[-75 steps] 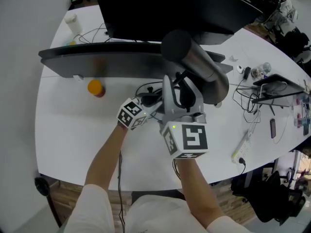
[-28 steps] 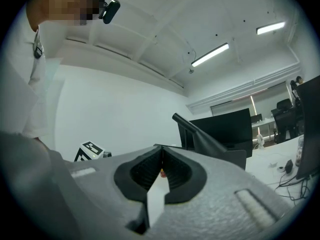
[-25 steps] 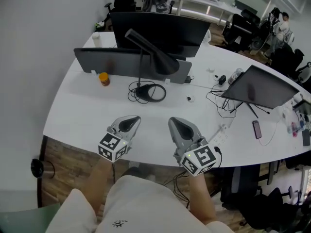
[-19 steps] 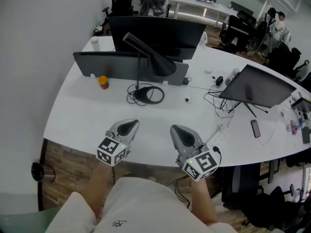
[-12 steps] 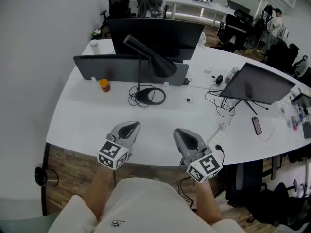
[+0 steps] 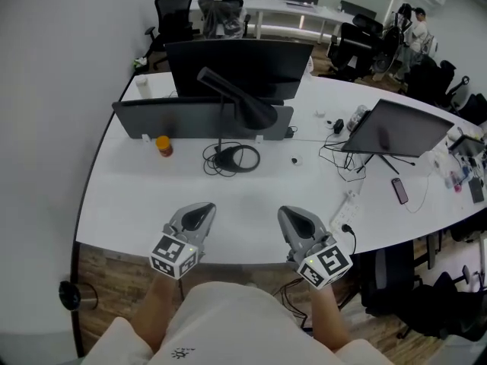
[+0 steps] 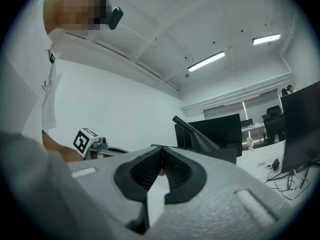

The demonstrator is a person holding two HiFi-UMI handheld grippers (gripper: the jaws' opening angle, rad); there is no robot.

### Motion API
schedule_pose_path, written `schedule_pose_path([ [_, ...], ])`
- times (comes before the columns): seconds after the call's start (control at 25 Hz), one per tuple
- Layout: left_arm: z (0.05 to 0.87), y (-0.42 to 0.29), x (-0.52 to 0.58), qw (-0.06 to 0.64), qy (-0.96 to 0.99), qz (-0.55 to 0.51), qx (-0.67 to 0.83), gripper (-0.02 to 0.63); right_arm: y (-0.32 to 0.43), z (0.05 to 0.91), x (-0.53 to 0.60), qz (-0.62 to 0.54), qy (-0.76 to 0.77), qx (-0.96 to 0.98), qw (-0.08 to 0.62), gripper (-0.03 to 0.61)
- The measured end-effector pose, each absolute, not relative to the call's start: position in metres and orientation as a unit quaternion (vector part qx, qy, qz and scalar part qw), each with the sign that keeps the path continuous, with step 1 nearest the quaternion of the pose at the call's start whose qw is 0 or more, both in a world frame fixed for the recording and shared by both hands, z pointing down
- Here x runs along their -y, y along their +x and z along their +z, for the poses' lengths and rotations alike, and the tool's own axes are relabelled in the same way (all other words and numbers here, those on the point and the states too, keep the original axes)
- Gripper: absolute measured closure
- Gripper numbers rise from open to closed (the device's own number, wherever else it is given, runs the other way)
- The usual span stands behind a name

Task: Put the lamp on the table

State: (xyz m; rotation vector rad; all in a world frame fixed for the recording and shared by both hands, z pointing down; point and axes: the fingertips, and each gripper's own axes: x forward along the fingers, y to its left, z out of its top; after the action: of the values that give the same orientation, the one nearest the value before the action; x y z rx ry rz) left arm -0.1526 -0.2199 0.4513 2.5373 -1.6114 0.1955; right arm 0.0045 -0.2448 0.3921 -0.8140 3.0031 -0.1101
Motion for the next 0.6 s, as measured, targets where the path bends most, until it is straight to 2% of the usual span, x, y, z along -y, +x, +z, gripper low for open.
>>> schedule_pose_path([
  [0.6, 0.448, -0.164, 0.219, 0.061, 0.859, 0.056, 0.505, 0.618, -0.011, 0.397, 0.232, -0.054, -0.299, -0.952, 0.018, 0.577],
])
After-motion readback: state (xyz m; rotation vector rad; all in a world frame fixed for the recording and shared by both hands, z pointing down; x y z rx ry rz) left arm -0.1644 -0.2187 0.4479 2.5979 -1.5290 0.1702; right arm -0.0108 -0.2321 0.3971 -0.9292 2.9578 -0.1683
